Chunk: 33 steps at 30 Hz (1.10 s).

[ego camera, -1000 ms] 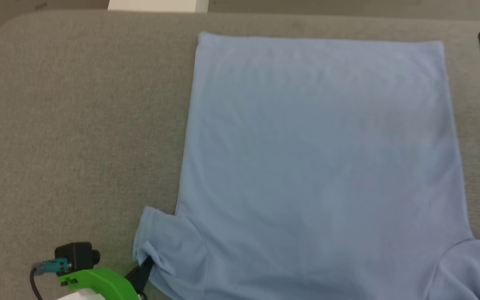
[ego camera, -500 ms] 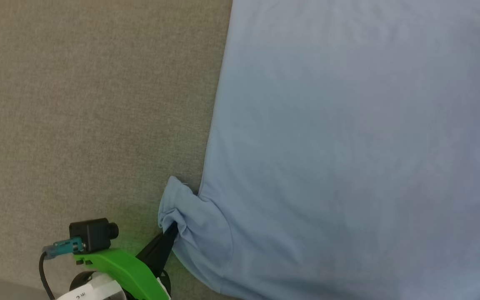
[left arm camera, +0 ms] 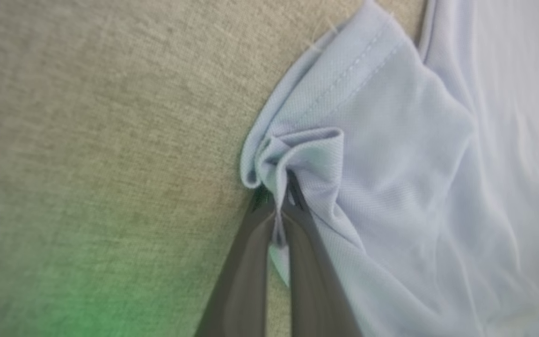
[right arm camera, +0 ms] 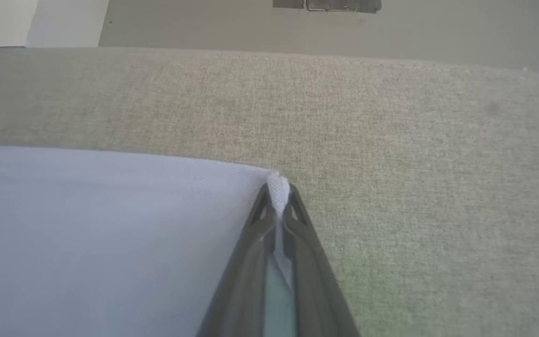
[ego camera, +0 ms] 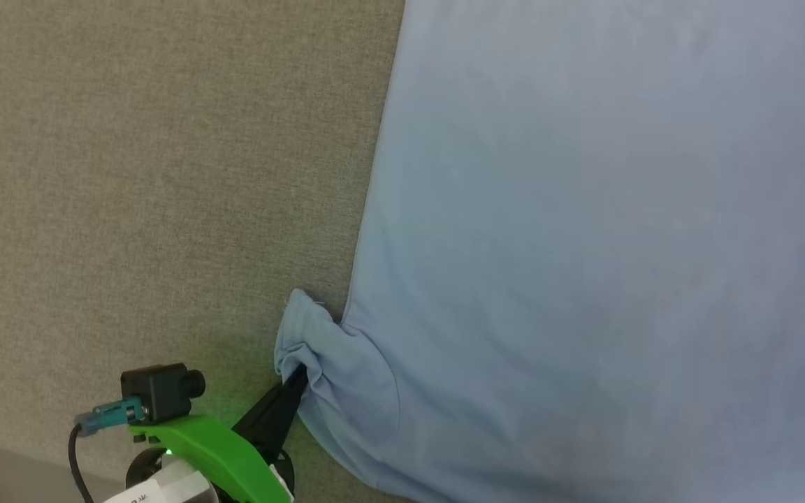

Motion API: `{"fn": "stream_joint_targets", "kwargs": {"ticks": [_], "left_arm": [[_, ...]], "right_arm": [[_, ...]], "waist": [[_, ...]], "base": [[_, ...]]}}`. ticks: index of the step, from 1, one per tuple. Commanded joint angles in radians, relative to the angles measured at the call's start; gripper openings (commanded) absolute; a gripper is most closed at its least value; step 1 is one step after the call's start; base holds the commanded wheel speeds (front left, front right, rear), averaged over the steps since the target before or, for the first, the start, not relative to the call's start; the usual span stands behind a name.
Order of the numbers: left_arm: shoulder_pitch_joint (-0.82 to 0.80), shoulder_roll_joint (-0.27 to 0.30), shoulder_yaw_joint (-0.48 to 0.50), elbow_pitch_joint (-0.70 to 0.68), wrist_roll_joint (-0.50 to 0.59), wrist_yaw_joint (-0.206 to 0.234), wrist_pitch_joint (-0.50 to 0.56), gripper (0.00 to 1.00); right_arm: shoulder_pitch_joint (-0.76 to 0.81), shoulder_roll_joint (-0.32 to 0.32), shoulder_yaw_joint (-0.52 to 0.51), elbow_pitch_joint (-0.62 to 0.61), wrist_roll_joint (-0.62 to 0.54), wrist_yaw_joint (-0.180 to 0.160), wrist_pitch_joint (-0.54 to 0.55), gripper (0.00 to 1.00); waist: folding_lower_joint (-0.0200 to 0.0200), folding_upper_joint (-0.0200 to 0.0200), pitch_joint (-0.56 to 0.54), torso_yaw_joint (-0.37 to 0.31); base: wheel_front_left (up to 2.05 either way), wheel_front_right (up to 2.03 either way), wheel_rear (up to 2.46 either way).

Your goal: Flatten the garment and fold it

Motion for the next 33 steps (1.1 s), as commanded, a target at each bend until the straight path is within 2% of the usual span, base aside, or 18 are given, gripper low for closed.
{"fn": "stream_joint_targets", "kwargs": {"ticks": [1, 4, 8, 12, 14, 19, 28, 33], "left_arm": [[-0.031, 0.001, 0.010, 0.090, 0.018, 0.041, 0.015, 0.00], [-0.017, 0.003, 0.020, 0.091, 0.016, 0.046, 0.005, 0.00], [0.001, 0.006, 0.022, 0.093, 0.014, 0.049, 0.005, 0.00], [0.025, 0.020, 0.034, 0.088, 0.015, 0.060, 0.012, 0.00], [0.043, 0.027, 0.041, 0.084, 0.013, 0.067, 0.018, 0.00], [0.079, 0.043, 0.051, 0.066, 0.009, 0.080, 0.037, 0.00], [0.113, 0.064, 0.056, 0.030, 0.011, 0.101, 0.067, 0.00], [0.118, 0.066, 0.052, 0.017, 0.014, 0.109, 0.073, 0.00]], "right_arm": [[0.056, 0.006, 0.011, -0.019, 0.018, -0.001, -0.064, 0.00], [0.140, 0.006, 0.042, -0.075, 0.034, -0.001, -0.261, 0.00], [0.274, 0.007, 0.040, -0.116, 0.047, -0.001, -0.446, 0.00], [0.419, 0.007, 0.039, -0.155, 0.049, -0.001, -0.549, 0.00], [0.488, 0.016, 0.027, -0.170, 0.047, -0.001, -0.562, 0.00], [0.654, 0.055, -0.044, -0.214, 0.044, -0.001, -0.491, 0.00], [0.893, 0.169, -0.169, -0.350, 0.074, -0.001, -0.196, 0.00], [0.961, 0.221, -0.204, -0.368, 0.067, -0.001, -0.058, 0.00]], "waist": [[0.0000, -0.0001, -0.025, -0.011], [0.0000, -0.0001, -0.070, -0.033], [0.0000, -0.0001, -0.142, -0.056], [0.0000, -0.0001, -0.222, -0.095], [0.0000, -0.0001, -0.260, -0.118], [0.0000, -0.0001, -0.336, -0.163], [0.0000, -0.0001, -0.394, -0.219], [0.0000, -0.0001, -0.397, -0.229]], "base": [[0.00, 0.00, 0.00], [0.00, 0.00, 0.00], [0.00, 0.00, 0.00], [0.00, 0.00, 0.00], [0.00, 0.00, 0.00], [0.00, 0.00, 0.00], [0.00, 0.00, 0.00], [0.00, 0.00, 0.00]]}}
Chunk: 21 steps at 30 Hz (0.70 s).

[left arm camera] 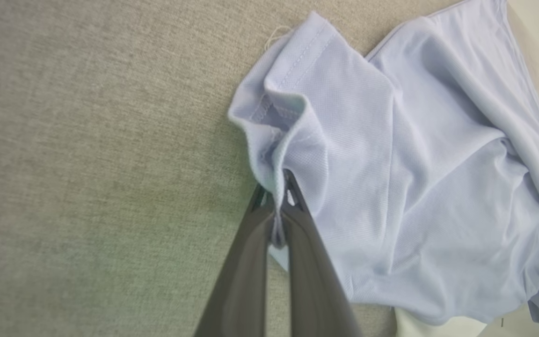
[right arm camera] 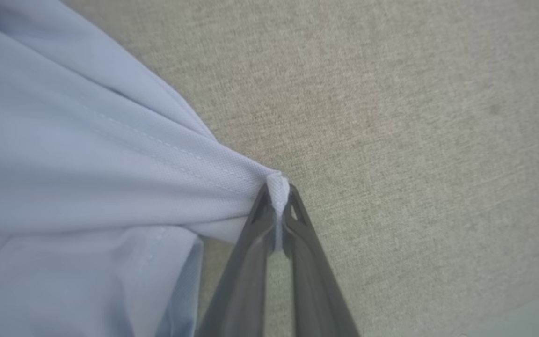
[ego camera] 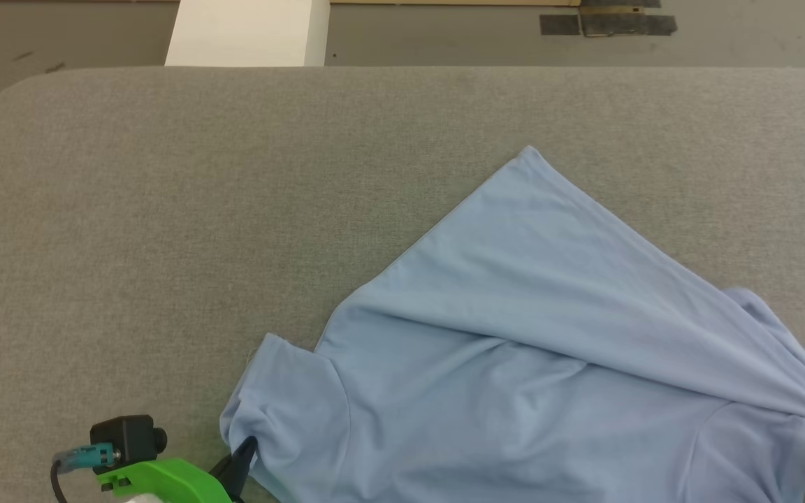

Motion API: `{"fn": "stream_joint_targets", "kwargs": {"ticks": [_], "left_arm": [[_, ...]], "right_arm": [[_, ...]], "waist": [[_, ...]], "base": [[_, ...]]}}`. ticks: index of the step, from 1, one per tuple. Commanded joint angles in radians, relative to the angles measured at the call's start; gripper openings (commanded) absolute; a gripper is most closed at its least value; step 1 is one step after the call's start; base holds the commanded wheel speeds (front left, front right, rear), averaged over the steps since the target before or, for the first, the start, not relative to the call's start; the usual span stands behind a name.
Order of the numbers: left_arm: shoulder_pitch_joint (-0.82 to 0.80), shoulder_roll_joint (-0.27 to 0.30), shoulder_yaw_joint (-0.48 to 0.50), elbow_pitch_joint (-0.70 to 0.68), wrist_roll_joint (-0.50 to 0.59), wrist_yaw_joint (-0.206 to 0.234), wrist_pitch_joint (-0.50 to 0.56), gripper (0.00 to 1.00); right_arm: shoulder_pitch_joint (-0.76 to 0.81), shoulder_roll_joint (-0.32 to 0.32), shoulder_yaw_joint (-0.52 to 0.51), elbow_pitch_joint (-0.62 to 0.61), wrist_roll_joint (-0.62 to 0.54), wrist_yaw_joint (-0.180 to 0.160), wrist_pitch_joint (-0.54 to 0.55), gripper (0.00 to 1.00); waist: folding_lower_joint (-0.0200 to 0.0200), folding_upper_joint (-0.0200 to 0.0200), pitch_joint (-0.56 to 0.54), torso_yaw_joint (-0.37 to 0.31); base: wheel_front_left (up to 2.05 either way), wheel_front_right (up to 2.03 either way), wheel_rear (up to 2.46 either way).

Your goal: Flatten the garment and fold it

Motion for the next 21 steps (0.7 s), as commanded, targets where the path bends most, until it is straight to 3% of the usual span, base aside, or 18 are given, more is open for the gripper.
{"fn": "stream_joint_targets", "kwargs": {"ticks": [1, 7, 8, 9, 10, 15, 21], "left_arm": [[0.009, 0.006, -0.001, -0.005, 0.011, 0.006, 0.006, 0.00], [0.005, 0.009, -0.006, -0.009, 0.011, 0.008, 0.012, 0.00], [0.005, 0.010, -0.008, -0.008, 0.011, 0.008, 0.013, 0.00], [0.005, 0.010, -0.008, -0.008, 0.011, 0.008, 0.013, 0.00], [0.005, 0.010, -0.009, -0.007, 0.010, 0.008, 0.013, 0.00], [0.004, 0.010, -0.012, -0.006, 0.009, 0.009, 0.015, 0.00], [-0.014, 0.007, -0.019, 0.000, 0.007, 0.005, 0.010, 0.00]], "right_arm": [[0.015, 0.018, -0.005, 0.004, -0.001, -0.002, 0.027, 0.00], [0.026, 0.045, -0.002, 0.028, -0.010, -0.002, 0.039, 0.00], [0.022, 0.045, 0.002, 0.027, -0.008, -0.002, 0.022, 0.04], [0.016, 0.042, 0.010, 0.023, -0.002, -0.002, -0.002, 0.69], [0.011, 0.038, 0.017, 0.020, 0.002, -0.002, -0.021, 1.00], [-0.050, -0.009, 0.101, -0.024, 0.021, -0.002, -0.178, 1.00], [-0.197, -0.089, 0.347, -0.056, 0.109, -0.002, -0.417, 1.00]], "waist": [[0.0000, 0.0000, -0.014, -0.016], [0.0000, 0.0000, -0.013, -0.011], [0.0000, 0.0000, -0.014, -0.010], [0.0000, 0.0000, -0.015, -0.009], [0.0000, 0.0000, -0.016, -0.008], [0.0000, 0.0000, -0.018, -0.002], [0.0000, 0.0000, -0.004, 0.014]], "base": [[0.00, 0.00, 0.00], [0.00, 0.00, 0.00], [0.00, 0.00, 0.00], [0.00, 0.00, 0.00], [0.00, 0.00, 0.00], [0.00, 0.00, 0.00], [0.00, 0.00, 0.00]]}}
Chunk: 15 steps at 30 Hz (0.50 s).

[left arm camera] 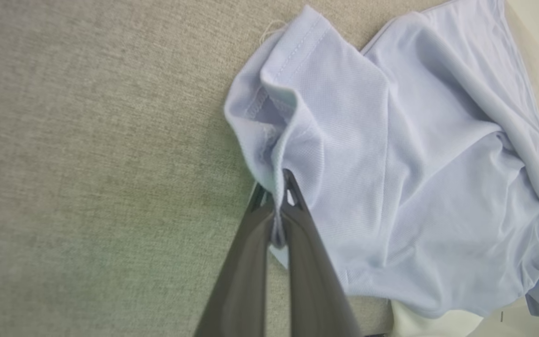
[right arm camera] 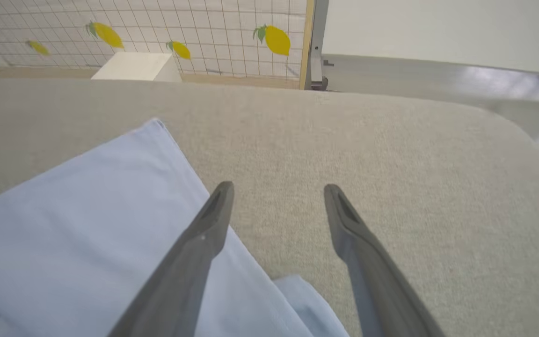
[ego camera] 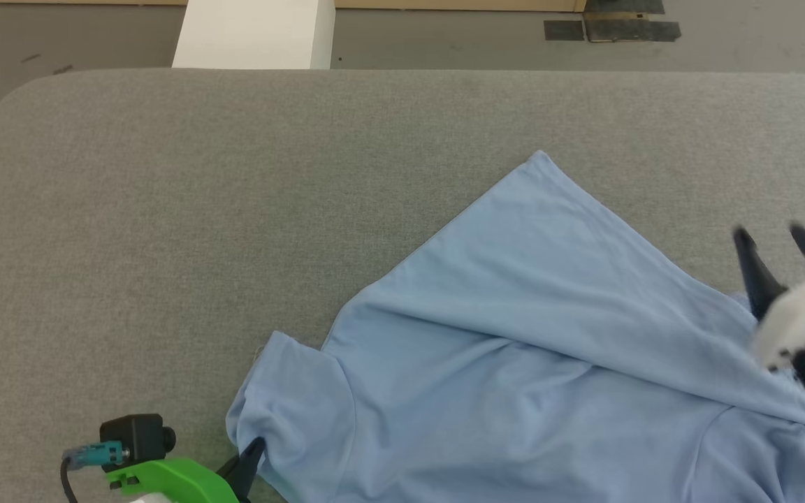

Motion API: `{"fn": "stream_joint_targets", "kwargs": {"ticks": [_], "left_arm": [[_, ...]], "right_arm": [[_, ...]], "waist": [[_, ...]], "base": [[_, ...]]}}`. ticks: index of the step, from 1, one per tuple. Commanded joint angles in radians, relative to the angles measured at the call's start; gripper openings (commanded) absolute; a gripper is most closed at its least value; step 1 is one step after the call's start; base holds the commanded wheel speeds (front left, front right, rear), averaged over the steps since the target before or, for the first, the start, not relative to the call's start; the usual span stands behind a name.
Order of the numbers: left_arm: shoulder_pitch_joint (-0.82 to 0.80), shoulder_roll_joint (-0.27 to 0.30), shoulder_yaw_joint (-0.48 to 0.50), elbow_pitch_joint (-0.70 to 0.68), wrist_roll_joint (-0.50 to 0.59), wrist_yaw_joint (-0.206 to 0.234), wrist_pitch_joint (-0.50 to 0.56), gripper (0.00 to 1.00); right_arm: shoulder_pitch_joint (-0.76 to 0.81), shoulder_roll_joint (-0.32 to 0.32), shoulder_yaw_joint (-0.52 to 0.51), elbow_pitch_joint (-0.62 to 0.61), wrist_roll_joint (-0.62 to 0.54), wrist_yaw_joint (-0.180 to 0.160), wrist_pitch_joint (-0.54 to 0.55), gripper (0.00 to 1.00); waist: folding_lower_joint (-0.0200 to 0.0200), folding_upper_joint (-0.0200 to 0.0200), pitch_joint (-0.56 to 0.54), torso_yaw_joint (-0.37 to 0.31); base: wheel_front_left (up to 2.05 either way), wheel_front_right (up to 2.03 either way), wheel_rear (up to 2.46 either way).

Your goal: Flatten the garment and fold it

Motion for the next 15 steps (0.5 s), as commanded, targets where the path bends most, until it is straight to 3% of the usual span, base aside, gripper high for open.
{"fn": "stream_joint_targets", "kwargs": {"ticks": [1, 7, 15], "left_arm": [[-0.012, 0.001, -0.002, 0.004, 0.004, 0.000, 0.001, 0.00], [-0.049, -0.009, -0.022, 0.020, 0.004, -0.013, -0.005, 0.00], [-0.096, -0.029, -0.046, 0.051, 0.004, -0.033, -0.028, 0.00]], "right_arm": [[-0.052, -0.023, 0.055, -0.001, 0.016, -0.002, -0.052, 1.00], [-0.258, -0.098, 0.303, 0.131, 0.073, -0.002, -0.169, 1.00], [-0.523, -0.137, 0.531, 0.406, 0.122, -0.002, -0.063, 1.00]], "waist": [[0.0000, 0.0000, 0.010, 0.010], [0.0000, 0.0000, 0.046, 0.053], [0.0000, 0.0000, 0.125, 0.128]], "base": [[0.00, 0.00, 0.00], [0.00, 0.00, 0.00], [0.00, 0.00, 0.00]]}}
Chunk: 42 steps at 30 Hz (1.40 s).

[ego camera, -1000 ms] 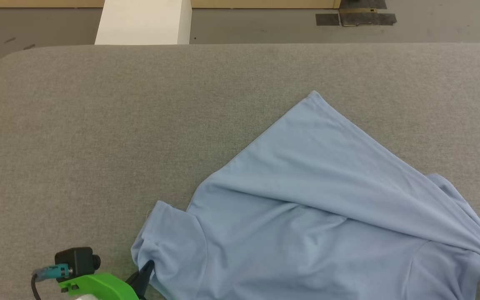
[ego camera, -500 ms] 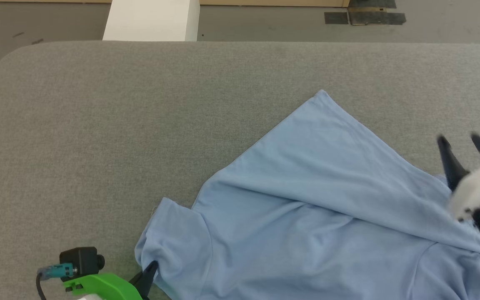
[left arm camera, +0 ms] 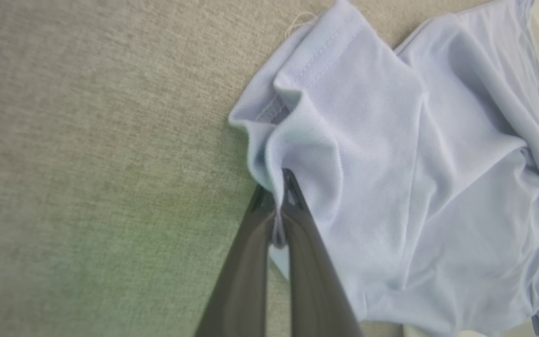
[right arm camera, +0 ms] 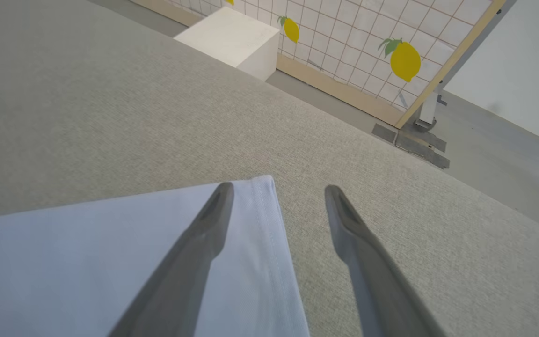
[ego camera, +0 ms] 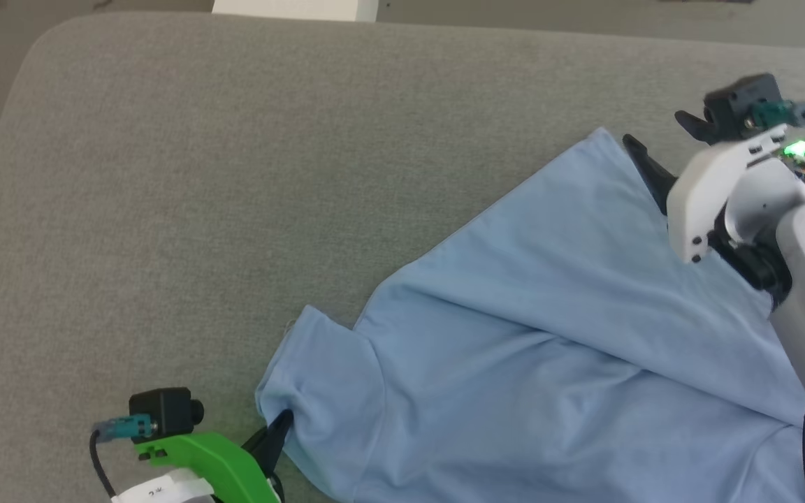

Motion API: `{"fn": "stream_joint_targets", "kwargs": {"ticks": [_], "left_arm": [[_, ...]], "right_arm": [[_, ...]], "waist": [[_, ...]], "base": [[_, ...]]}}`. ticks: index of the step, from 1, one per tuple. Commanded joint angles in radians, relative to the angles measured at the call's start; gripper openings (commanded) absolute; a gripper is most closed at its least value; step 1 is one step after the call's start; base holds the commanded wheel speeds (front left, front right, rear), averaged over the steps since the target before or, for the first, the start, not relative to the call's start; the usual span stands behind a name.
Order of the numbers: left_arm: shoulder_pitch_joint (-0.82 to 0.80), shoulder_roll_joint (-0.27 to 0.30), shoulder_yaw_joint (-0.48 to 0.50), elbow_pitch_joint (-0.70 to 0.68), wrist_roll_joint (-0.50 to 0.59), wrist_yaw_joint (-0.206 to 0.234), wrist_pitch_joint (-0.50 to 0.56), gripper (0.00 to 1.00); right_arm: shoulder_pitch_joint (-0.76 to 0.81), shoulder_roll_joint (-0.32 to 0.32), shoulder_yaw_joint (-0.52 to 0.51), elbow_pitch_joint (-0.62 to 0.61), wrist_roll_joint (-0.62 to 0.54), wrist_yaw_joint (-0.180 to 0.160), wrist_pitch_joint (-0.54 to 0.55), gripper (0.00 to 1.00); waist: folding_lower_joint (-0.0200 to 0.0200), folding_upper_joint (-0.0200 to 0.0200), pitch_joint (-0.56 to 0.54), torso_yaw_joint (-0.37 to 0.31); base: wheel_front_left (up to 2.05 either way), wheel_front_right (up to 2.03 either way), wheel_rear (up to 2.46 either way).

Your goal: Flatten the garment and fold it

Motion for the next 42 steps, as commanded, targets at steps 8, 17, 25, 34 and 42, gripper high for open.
{"fn": "stream_joint_targets", "kwargs": {"ticks": [8, 17, 25, 34, 42], "left_arm": [[-0.065, -0.038, -0.033, 0.050, 0.001, -0.031, -0.038, 0.00], [-0.086, -0.054, -0.049, 0.091, -0.002, -0.046, -0.065, 0.00], [-0.080, -0.050, -0.043, 0.104, -0.005, -0.042, -0.072, 0.00], [-0.043, -0.013, -0.015, 0.078, 0.007, -0.022, -0.076, 0.00], [-0.021, 0.017, 0.032, 0.015, 0.027, -0.020, -0.136, 0.00]], "right_arm": [[-0.189, -0.002, 0.100, 0.194, 0.033, -0.002, 0.189, 1.00], [-0.256, -0.014, 0.136, 0.290, 0.071, -0.002, 0.430, 0.78], [-0.218, -0.010, 0.089, 0.248, 0.089, -0.002, 0.376, 0.00], [-0.018, -0.036, 0.052, 0.079, 0.163, -0.002, -0.045, 0.00], [0.217, -0.099, -0.034, -0.114, 0.219, -0.002, -0.160, 0.00]], "waist": [[0.0000, 0.0000, 0.117, 0.111], [0.0000, 0.0000, 0.143, 0.146], [0.0000, 0.0000, 0.116, 0.126], [0.0000, 0.0000, 0.009, 0.046], [0.0000, 0.0000, -0.091, -0.066]], "base": [[0.00, 0.00, 0.00], [0.00, 0.00, 0.00], [0.00, 0.00, 0.00], [0.00, 0.00, 0.00], [0.00, 0.00, 0.00]]}}
